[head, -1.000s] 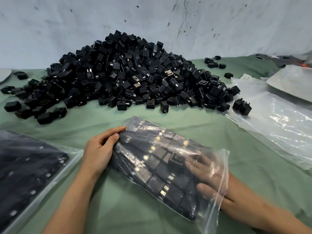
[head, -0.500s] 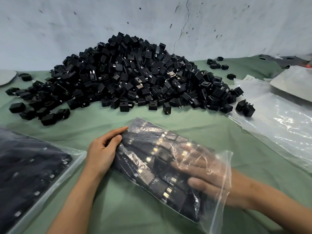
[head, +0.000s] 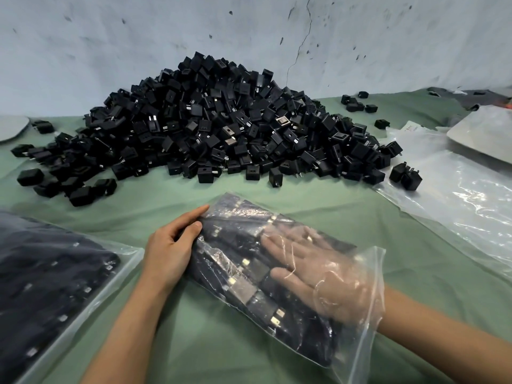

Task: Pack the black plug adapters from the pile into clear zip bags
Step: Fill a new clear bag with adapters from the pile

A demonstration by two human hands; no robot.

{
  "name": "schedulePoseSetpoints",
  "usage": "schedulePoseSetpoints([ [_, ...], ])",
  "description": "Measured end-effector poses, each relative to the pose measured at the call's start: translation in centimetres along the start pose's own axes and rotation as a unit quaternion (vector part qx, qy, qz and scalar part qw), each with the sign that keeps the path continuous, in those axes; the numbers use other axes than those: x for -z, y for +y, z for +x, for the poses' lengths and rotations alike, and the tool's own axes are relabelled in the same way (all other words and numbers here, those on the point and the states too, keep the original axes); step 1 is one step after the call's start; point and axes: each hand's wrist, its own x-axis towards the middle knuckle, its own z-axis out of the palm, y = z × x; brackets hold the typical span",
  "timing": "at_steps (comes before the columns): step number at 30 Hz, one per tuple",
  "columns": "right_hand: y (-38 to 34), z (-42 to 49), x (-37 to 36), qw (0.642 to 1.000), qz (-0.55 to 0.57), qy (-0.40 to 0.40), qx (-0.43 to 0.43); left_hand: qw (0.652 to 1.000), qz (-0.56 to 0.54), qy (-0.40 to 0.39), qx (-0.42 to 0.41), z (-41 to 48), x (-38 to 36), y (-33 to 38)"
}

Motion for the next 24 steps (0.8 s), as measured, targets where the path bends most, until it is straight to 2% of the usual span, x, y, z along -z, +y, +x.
schedulePoseSetpoints([
  [5,-1.5,2.1,0.0,0.999,-0.002,0.006,-0.052,1.0,-0.014,0.014,0.022,0.1,-0.1,-0.4],
  [7,-2.6,3.4,0.1,0.998,0.03,-0.009,-0.047,0.999,-0.014,0.015,0.025,0.1,-0.1,-0.4],
  [11,-2.4,5.0,-0.4,0.998,0.015,-0.031,-0.061,0.999,-0.018,0.009,0.029,0.2,0.0,-0.6],
  [19,-2.5,6.5,-0.6,0.999,0.041,-0.004,-0.032,0.999,-0.031,0.003,0.039,0.2,-0.1,-0.5],
  [24,-2.5,6.6,-0.3,0.999,0.035,-0.024,-0.031,0.999,-0.02,0.002,0.036,0.2,0.0,-0.6],
])
